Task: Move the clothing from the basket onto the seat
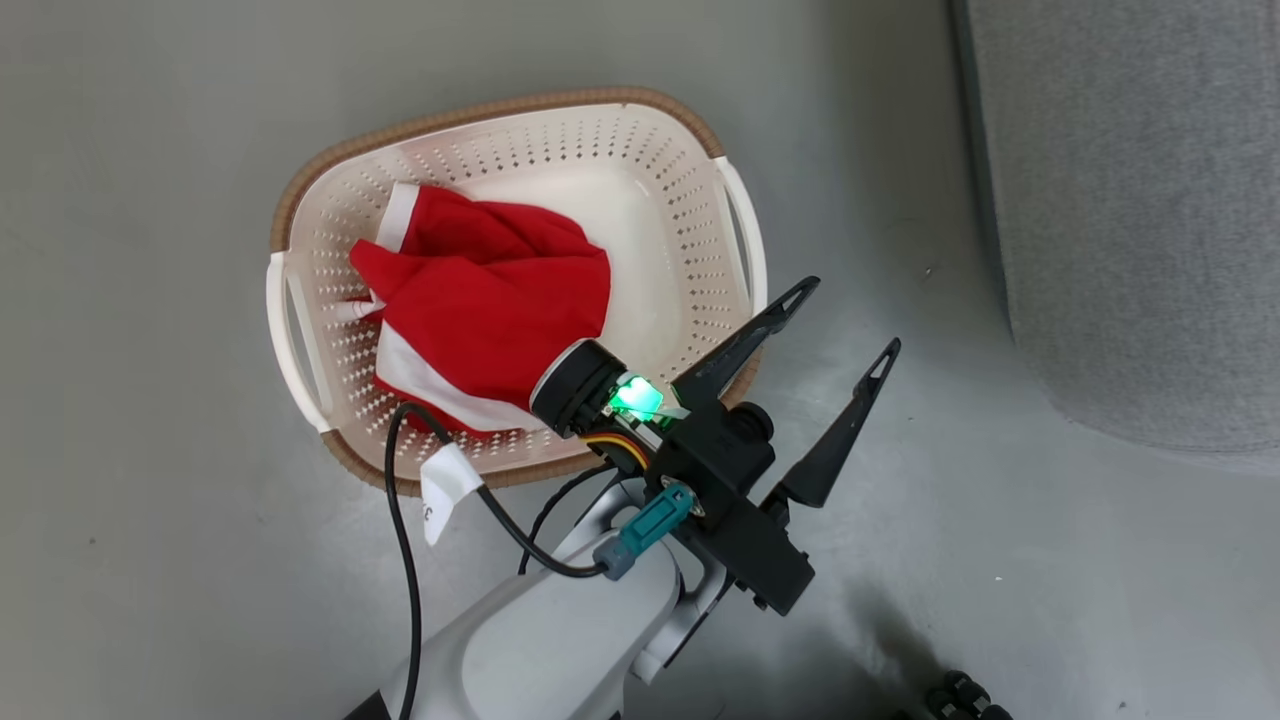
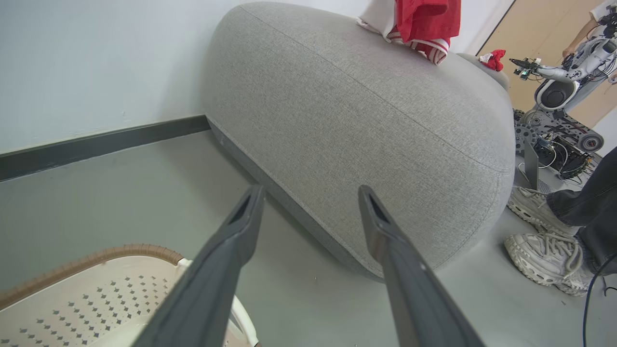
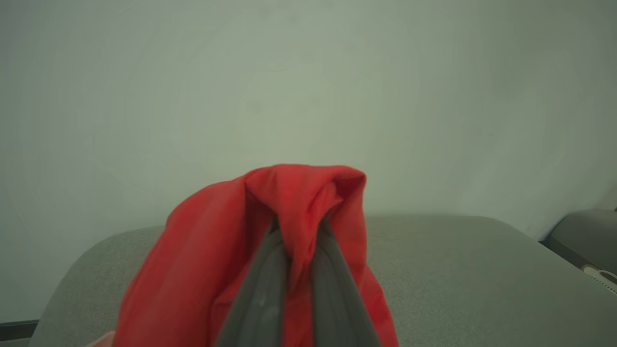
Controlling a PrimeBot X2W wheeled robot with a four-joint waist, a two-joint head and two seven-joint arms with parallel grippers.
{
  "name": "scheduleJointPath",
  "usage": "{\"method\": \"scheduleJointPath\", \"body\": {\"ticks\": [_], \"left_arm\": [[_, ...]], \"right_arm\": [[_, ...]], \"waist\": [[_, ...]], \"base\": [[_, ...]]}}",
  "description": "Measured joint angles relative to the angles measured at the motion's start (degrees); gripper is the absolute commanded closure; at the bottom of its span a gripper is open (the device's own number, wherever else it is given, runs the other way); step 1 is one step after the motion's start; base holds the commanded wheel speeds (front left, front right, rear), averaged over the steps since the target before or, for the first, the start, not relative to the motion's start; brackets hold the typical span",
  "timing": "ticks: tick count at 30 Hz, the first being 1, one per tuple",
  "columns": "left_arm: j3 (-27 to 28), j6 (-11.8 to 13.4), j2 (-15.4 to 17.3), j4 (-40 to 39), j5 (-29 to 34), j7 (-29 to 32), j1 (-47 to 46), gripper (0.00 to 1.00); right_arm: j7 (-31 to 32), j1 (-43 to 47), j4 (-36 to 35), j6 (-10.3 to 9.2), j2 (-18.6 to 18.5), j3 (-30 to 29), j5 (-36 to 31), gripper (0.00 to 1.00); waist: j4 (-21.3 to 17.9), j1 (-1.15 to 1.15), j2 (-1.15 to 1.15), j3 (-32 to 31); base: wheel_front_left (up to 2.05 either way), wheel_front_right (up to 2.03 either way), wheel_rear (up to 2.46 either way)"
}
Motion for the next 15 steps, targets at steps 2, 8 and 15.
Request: {"method": "scheduleJointPath", "body": {"ticks": [2,8,15], "left_arm": [[0.04,0.02,-0.01,0.31,-0.02,0.00,-0.17,0.00],[0.03,0.08,-0.01,0.83,-0.52,0.00,-1.47,0.00],[0.29,0.49,-0.08,1.83,-1.03,0.00,-1.88,0.00]], "right_arm": [[0.00,0.68,1.77,0.00,2.13,0.88,0.24,1.00],[0.00,3.95,7.90,0.01,4.10,1.56,1.67,1.00],[0.00,6.76,10.96,0.01,5.30,1.69,2.38,0.77]], "waist": [[0.50,0.00,0.01,0.63],[1.29,-0.01,0.00,1.24],[1.26,-0.01,0.00,-0.26]], "base": [[0.00,0.00,0.00],[0.00,0.00,0.00],[0.00,0.00,0.00]]}}
